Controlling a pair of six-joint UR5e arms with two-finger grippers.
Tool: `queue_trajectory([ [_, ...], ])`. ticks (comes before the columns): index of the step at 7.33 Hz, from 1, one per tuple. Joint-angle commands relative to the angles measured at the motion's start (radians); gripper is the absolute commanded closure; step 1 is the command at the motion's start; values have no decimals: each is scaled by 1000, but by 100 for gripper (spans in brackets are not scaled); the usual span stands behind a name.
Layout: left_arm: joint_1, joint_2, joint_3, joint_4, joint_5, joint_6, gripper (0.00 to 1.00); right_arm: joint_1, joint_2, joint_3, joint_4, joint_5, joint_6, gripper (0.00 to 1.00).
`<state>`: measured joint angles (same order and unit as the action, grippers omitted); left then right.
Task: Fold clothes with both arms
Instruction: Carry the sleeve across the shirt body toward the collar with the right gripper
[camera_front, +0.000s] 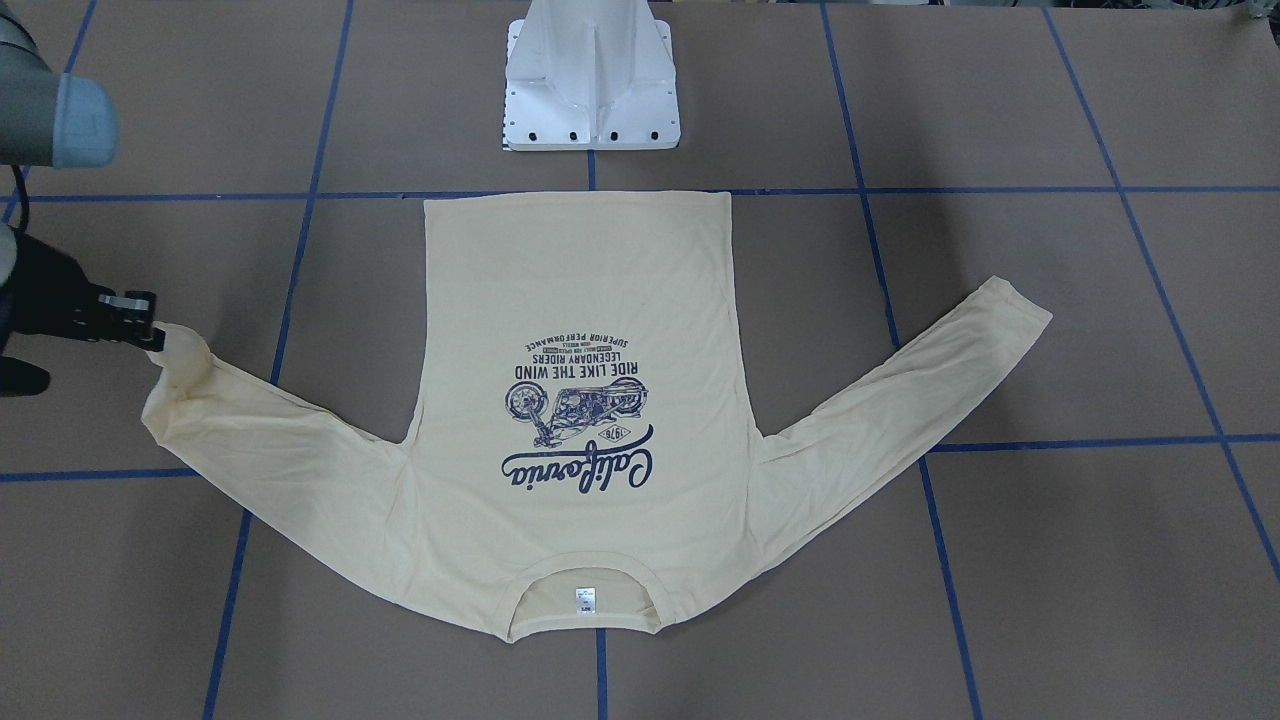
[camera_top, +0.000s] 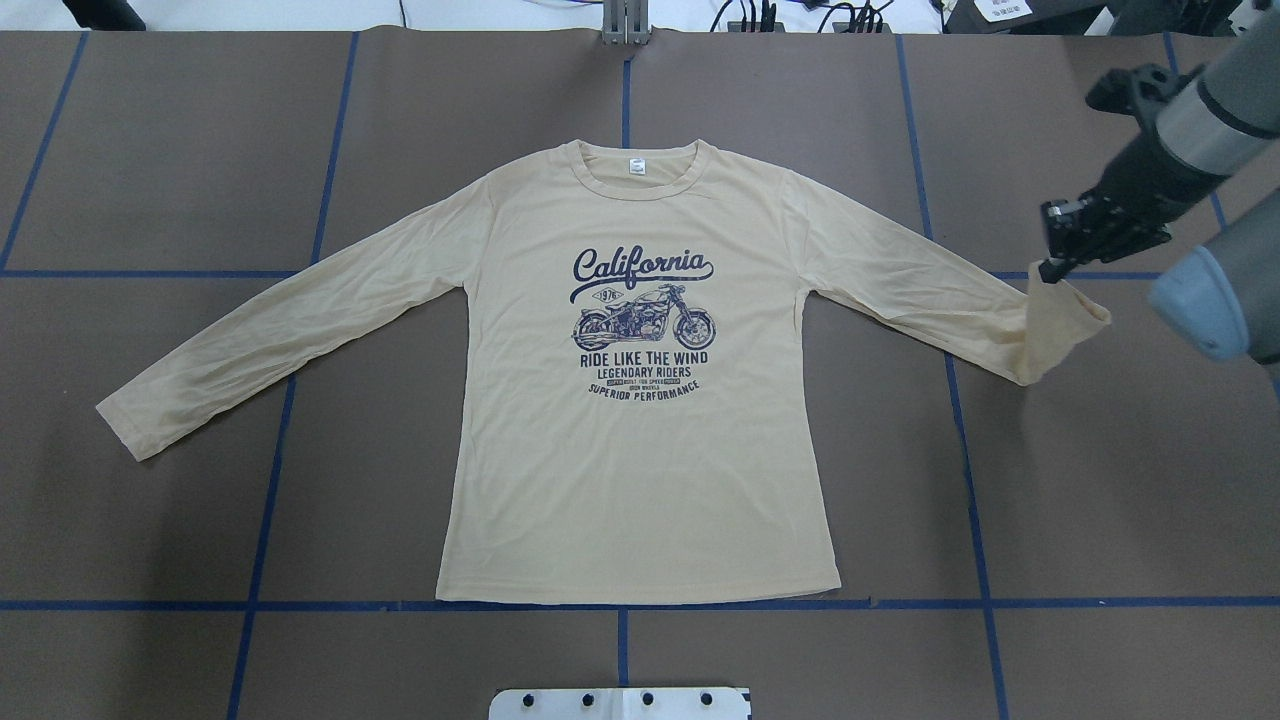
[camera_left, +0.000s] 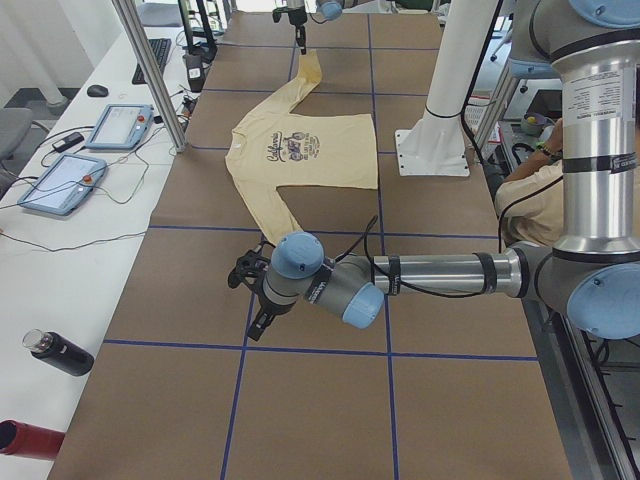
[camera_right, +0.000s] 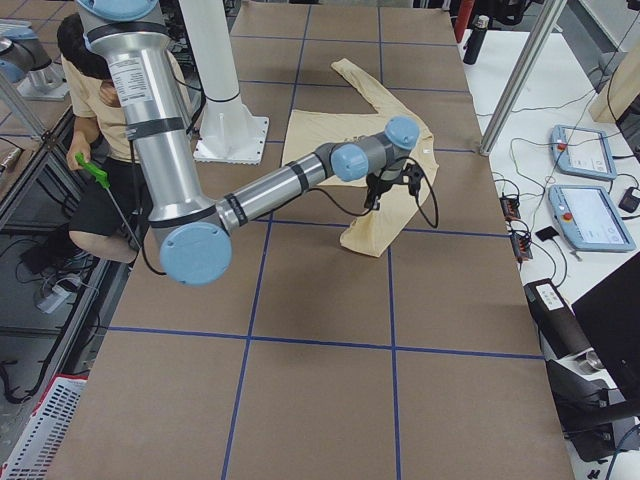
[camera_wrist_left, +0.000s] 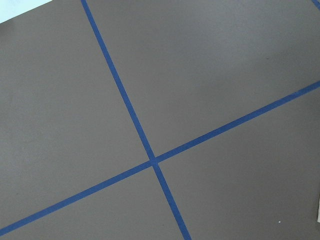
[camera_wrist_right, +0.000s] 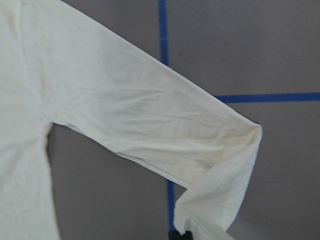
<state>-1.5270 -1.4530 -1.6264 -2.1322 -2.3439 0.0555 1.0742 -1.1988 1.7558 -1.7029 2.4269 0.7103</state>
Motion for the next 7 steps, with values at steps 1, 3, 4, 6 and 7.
queue_trajectory([
  [1,1,-1,5,-2,0,1,1,-55,282,-146,-29,-8,240,100],
  [3,1,-1,5,-14,0,0,1,-111,535,-378,76,-15,357,100],
  [4,1,0,5,-14,0,0,1,-153,618,-518,250,-73,429,100],
  [6,1,0,6,-15,0,1,1,-250,762,-663,379,-242,471,100],
  [7,2,0,7,-14,-2,0,1,-284,836,-721,387,-258,486,100],
])
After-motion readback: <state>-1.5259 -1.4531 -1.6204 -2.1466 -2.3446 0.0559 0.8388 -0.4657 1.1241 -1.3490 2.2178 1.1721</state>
